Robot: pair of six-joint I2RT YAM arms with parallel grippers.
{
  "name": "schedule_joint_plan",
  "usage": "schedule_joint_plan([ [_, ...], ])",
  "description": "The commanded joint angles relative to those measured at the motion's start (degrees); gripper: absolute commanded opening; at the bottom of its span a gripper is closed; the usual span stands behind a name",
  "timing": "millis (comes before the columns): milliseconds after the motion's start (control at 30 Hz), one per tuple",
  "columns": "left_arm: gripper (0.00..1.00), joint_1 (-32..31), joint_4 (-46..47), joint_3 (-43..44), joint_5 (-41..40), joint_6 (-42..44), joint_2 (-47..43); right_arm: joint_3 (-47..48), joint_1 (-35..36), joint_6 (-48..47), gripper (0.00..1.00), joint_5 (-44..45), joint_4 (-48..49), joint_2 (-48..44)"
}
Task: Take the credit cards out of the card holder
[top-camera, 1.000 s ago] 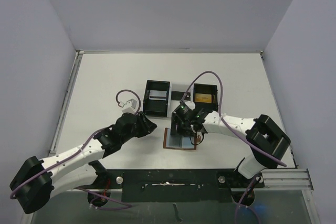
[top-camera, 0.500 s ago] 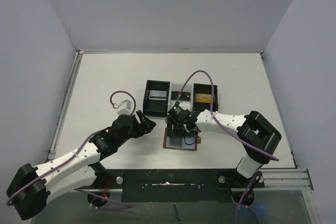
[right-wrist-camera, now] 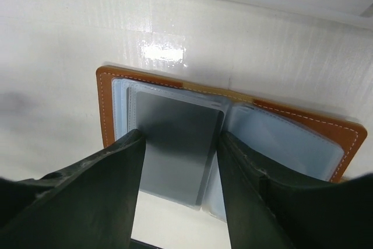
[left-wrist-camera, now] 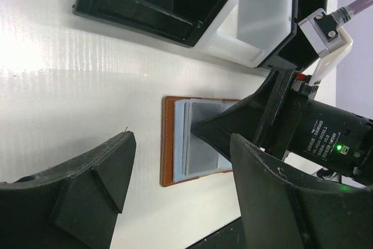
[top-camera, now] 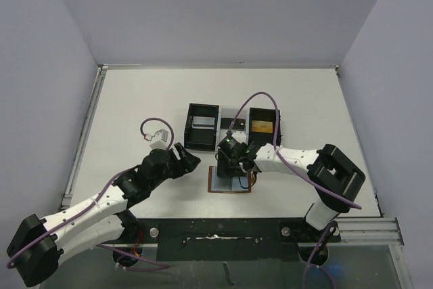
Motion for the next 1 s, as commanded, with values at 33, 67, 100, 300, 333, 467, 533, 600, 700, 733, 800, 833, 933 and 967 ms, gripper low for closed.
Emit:
schedule_joint_plan([
  [33,0.65,0.4,7.5,-0.5,5.1,1.7,1.9,-6.8,-2.1,0.4,0.48,-7.1,11.1,-4.3],
  [67,0.65,0.4,8.4,-0.5,6.1,1.9,2.4,-7.9,-2.5,0.1,0.48,-8.2,13.0,-4.9],
  [100,0.65,0.4,9.3,-0.7,7.0,2.0,2.8,-9.0,-3.0,0.0,0.48,-9.5,14.6,-5.2],
  [300,0.65,0.5,15.7,-2.8,13.0,1.0,6.3,-12.8,-4.9,1.4,0.4,-11.8,17.9,-5.6],
  [333,0.64,0.5,15.8,-3.0,13.4,0.9,6.7,-12.2,-4.8,1.4,0.41,-10.5,16.1,-5.6],
  [467,0.62,0.4,13.2,-3.7,10.3,-2.0,5.2,-8.6,-3.4,0.5,0.55,-5.1,8.9,-5.0],
  [533,0.62,0.5,10.6,-4.8,7.1,-4.4,3.0,-7.5,-2.3,-0.1,0.58,-3.7,7.6,-4.5],
  [600,0.62,0.6,7.5,-5.2,4.1,-5.3,0.9,-6.4,-1.5,-0.7,0.61,-2.5,6.4,-3.3],
  [700,0.63,0.7,2.9,-4.6,1.2,-5.5,-1.6,-2.3,0.1,-1.5,0.65,1.0,2.0,-1.2],
  [733,0.63,0.7,1.9,-4.5,0.9,-5.5,-2.3,-1.0,0.7,-1.7,0.66,2.1,0.6,-0.5],
  [800,0.65,0.8,0.7,-4.4,0.3,-5.4,-3.3,1.0,1.5,-1.7,0.67,3.8,-1.4,0.8],
  [833,0.65,0.9,0.3,-4.3,0.1,-5.4,-3.6,1.8,1.9,-1.5,0.67,4.5,-2.3,1.5],
  [933,0.65,1.0,0.0,-4.2,0.1,-5.0,-4.0,4.3,3.2,-0.5,0.66,7.0,-5.5,3.6],
  [967,0.65,1.0,0.0,-4.0,0.2,-4.8,-4.0,4.9,3.6,-0.2,0.65,8.2,-6.3,4.1],
])
